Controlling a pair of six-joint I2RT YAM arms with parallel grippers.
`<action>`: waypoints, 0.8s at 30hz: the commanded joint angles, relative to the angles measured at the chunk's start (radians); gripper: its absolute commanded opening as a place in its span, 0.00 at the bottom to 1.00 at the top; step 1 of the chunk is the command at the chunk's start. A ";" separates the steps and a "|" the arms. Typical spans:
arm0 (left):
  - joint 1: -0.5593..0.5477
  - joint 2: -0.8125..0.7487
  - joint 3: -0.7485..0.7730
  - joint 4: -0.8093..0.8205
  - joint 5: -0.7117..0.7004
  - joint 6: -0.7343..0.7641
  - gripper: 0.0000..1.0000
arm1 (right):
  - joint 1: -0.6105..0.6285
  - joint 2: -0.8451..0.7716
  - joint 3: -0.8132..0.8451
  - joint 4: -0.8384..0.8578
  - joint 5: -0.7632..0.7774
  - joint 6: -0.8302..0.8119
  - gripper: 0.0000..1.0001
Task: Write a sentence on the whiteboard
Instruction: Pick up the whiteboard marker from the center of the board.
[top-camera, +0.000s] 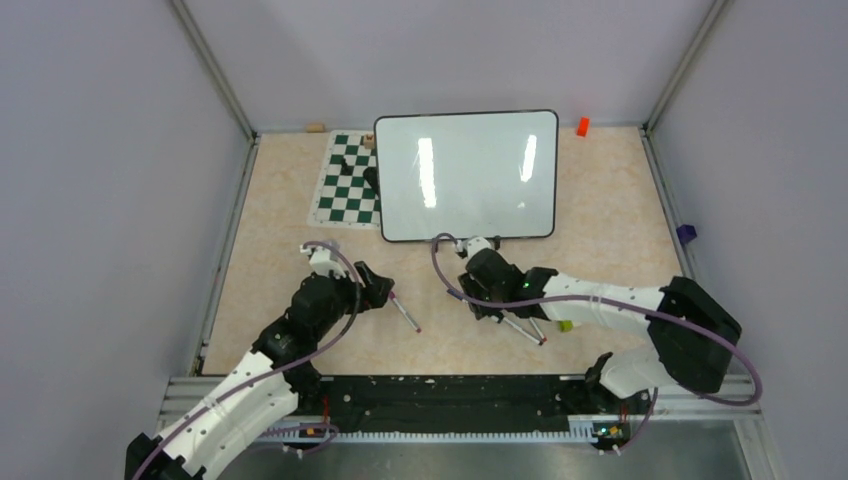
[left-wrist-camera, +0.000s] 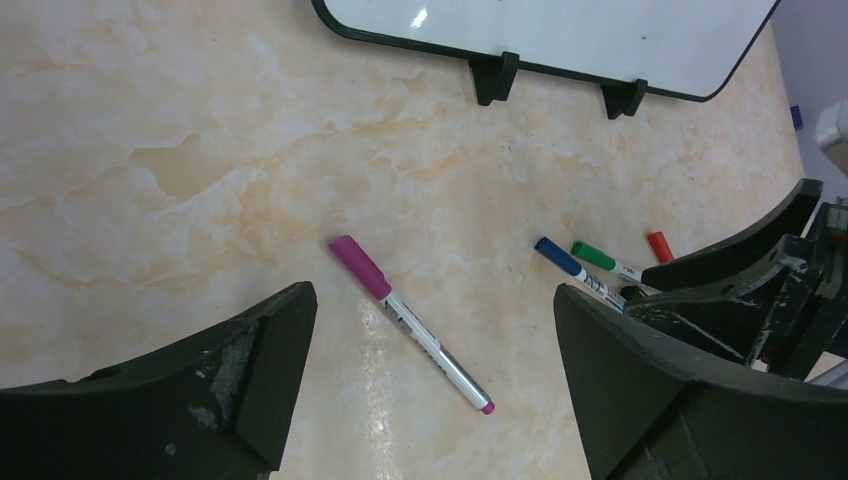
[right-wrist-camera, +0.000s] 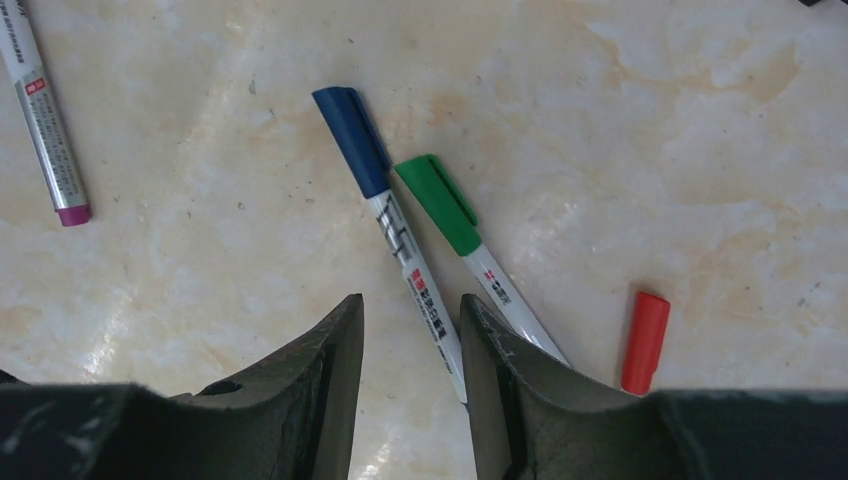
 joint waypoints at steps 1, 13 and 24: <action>0.000 -0.032 0.040 -0.013 0.002 0.017 0.93 | 0.060 0.092 0.108 0.016 0.073 -0.024 0.40; 0.000 -0.114 -0.003 0.003 -0.061 0.029 0.90 | 0.062 0.220 0.161 -0.001 0.080 0.003 0.32; 0.000 -0.115 0.023 -0.051 -0.135 0.034 0.89 | 0.063 0.351 0.297 0.061 0.026 0.011 0.12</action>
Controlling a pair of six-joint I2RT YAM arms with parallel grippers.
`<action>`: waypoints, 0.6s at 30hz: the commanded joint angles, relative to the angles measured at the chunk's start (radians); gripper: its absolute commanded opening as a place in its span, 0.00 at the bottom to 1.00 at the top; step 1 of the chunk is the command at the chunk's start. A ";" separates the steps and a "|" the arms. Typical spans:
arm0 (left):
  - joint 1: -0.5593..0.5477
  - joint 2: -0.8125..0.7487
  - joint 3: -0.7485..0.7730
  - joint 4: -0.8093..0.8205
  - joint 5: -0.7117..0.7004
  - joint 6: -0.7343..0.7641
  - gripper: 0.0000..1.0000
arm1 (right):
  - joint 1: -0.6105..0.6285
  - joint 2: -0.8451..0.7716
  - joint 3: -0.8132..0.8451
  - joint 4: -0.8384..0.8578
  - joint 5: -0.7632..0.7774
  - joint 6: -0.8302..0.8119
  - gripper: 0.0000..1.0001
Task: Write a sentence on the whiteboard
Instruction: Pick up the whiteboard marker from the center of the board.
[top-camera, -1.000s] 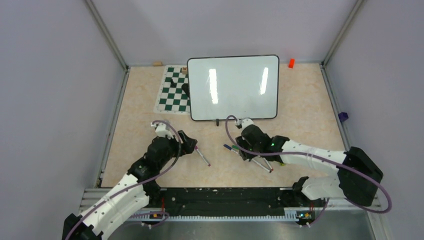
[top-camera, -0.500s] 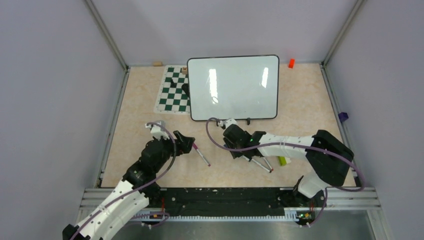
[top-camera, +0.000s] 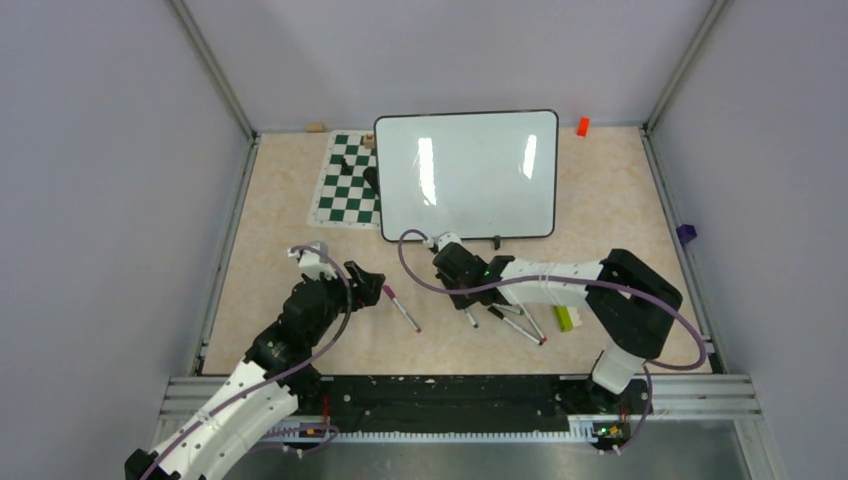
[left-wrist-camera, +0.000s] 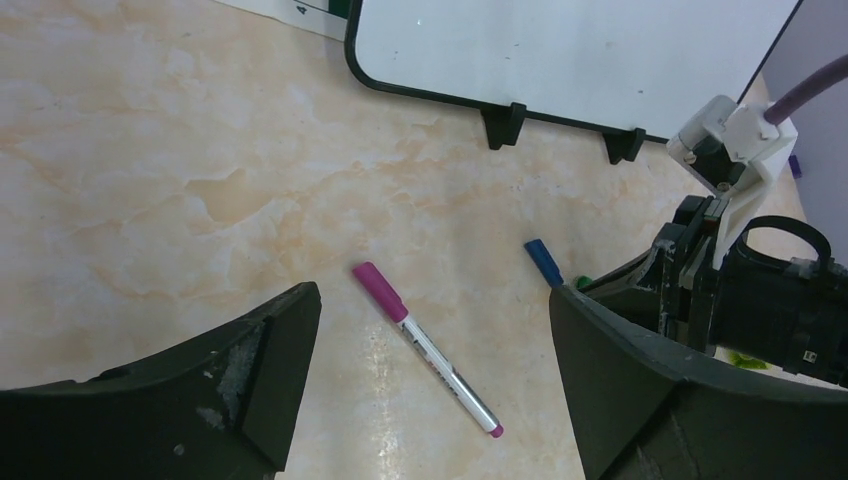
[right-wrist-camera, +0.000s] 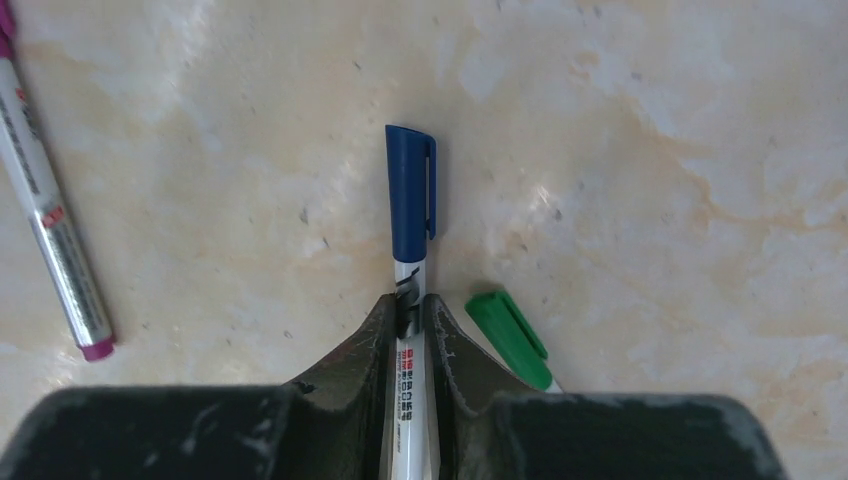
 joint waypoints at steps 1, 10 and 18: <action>-0.001 -0.010 0.026 -0.022 -0.063 0.018 0.89 | 0.008 0.069 0.116 0.058 -0.027 0.019 0.10; 0.000 0.009 0.031 -0.044 -0.027 -0.006 0.89 | 0.010 0.041 0.143 0.077 -0.059 0.037 0.08; -0.001 0.063 0.060 -0.026 0.014 -0.025 0.89 | 0.008 -0.011 0.119 -0.008 -0.055 0.031 0.38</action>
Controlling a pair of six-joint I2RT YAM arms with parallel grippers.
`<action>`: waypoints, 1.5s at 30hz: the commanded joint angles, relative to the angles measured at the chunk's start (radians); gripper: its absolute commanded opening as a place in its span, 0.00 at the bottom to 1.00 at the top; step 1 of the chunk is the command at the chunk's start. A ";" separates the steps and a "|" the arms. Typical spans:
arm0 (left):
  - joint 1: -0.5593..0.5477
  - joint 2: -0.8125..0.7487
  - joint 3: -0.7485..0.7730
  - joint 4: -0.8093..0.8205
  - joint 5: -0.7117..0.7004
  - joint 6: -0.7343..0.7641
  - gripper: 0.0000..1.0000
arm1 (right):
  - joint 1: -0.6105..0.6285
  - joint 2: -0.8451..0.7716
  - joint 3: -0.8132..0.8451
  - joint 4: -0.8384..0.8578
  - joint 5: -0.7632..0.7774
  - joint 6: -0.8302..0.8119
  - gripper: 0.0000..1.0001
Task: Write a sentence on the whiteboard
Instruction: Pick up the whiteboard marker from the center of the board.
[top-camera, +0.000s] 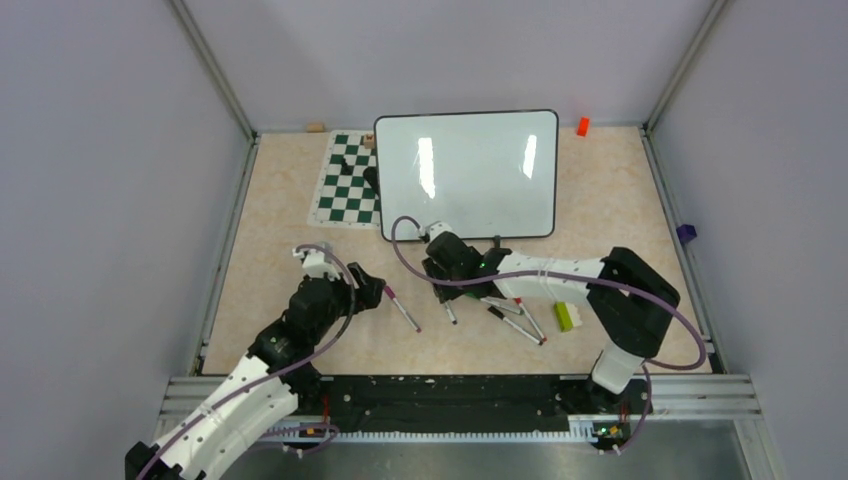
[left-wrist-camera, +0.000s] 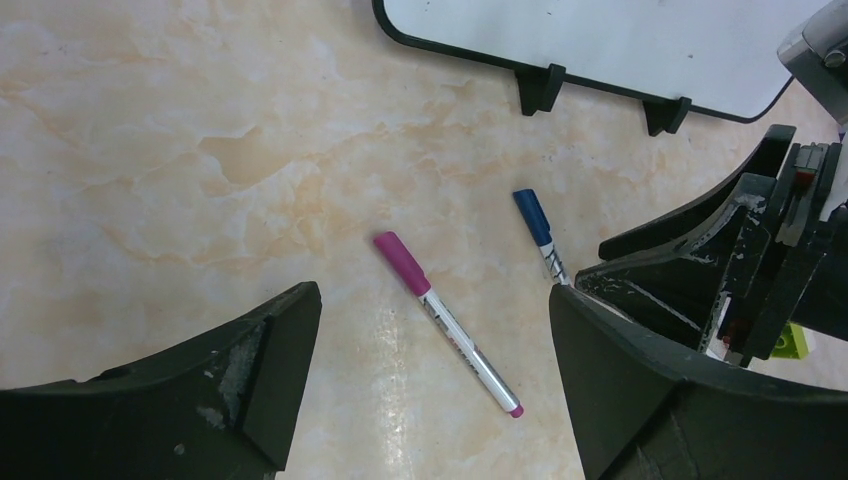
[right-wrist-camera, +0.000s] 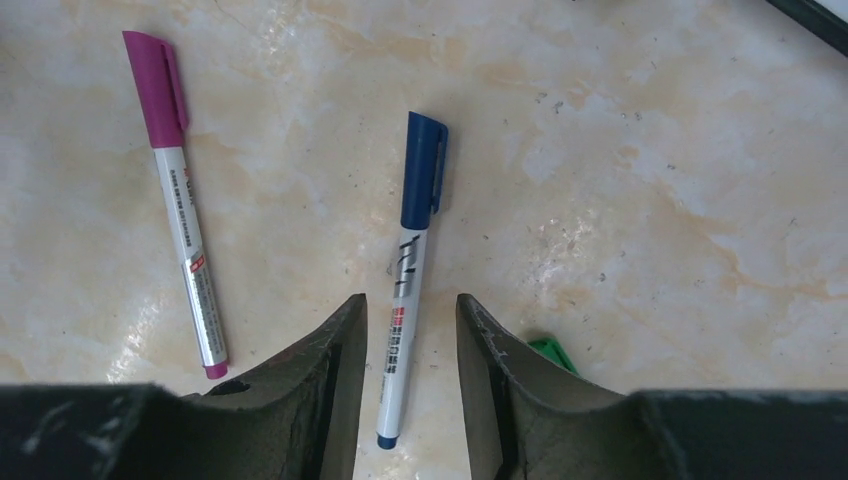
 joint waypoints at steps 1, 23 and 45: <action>-0.001 0.025 0.057 0.029 0.032 -0.010 0.89 | 0.007 -0.074 0.001 -0.058 0.007 0.007 0.41; 0.000 0.141 0.055 0.115 0.130 -0.030 0.91 | -0.046 -0.443 -0.257 -0.332 0.136 0.086 0.46; -0.001 0.506 0.209 0.010 0.129 -0.107 0.88 | -0.206 -0.566 -0.340 -0.366 0.232 0.247 0.40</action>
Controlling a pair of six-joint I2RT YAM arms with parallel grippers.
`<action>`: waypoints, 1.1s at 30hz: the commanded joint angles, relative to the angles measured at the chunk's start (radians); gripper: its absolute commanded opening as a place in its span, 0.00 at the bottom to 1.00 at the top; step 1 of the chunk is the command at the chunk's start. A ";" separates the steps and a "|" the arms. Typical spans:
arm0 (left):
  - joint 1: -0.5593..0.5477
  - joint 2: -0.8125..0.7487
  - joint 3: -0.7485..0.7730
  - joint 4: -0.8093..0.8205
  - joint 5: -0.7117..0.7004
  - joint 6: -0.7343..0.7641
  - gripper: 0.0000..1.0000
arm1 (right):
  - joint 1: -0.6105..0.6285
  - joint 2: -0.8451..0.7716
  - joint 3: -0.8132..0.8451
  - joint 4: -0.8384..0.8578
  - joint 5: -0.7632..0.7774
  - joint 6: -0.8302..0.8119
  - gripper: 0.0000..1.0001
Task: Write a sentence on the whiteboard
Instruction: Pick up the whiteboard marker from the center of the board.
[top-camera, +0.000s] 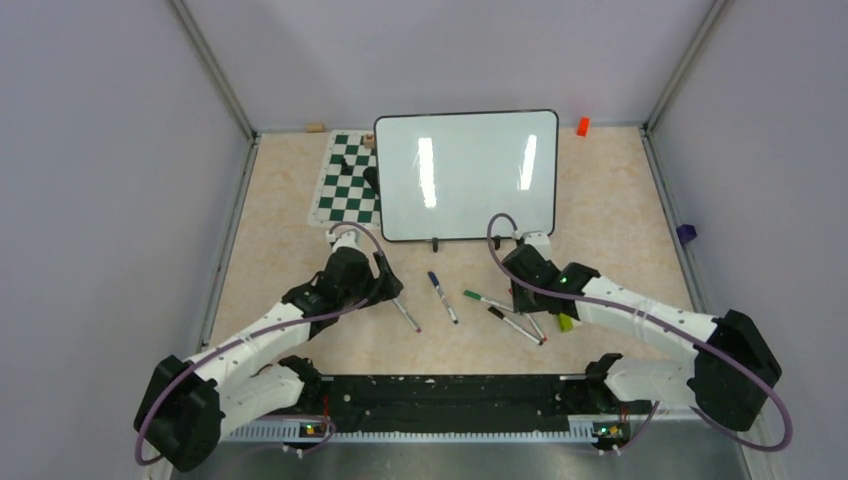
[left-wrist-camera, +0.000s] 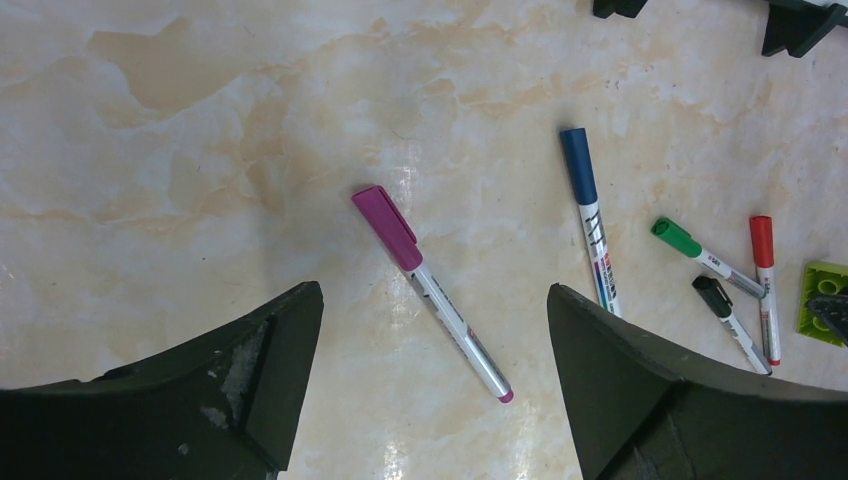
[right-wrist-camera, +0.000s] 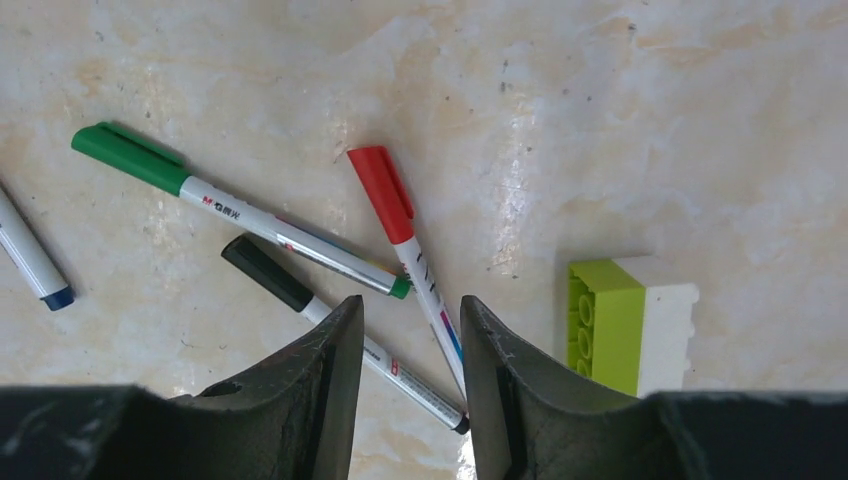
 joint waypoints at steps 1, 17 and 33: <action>0.000 -0.023 0.013 0.020 0.010 0.000 0.87 | -0.036 -0.057 -0.016 0.018 0.028 0.031 0.39; -0.001 -0.109 0.004 0.000 -0.029 0.038 0.87 | -0.077 0.134 -0.046 0.135 -0.028 0.011 0.34; -0.001 -0.091 0.043 0.089 0.134 0.026 0.87 | -0.082 -0.076 -0.021 0.130 0.006 -0.052 0.00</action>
